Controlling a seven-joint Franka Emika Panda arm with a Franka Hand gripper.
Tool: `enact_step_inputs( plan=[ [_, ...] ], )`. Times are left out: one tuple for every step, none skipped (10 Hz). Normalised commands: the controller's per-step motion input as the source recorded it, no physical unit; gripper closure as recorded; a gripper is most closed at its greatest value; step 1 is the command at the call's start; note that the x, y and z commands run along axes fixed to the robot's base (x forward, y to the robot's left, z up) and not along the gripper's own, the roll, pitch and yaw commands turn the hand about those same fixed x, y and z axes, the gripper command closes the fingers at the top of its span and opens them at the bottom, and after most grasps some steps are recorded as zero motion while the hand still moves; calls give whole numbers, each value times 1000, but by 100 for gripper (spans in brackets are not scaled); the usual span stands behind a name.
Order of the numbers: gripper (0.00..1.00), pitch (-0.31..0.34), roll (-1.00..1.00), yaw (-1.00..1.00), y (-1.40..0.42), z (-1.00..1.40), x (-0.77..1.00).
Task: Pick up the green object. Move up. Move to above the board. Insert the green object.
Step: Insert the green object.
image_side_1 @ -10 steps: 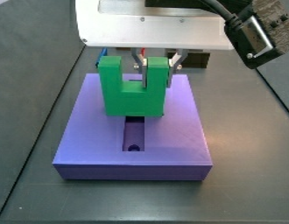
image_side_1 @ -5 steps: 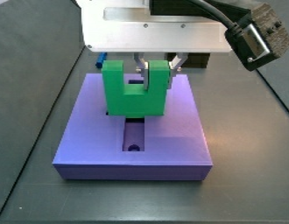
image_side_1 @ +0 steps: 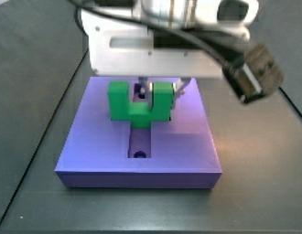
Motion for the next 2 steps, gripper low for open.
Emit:
enact_step_inputs(
  plan=[
    [100,0,84,-46,0,-246,0],
    [100,0,0,0,0,0,0]
  ],
)
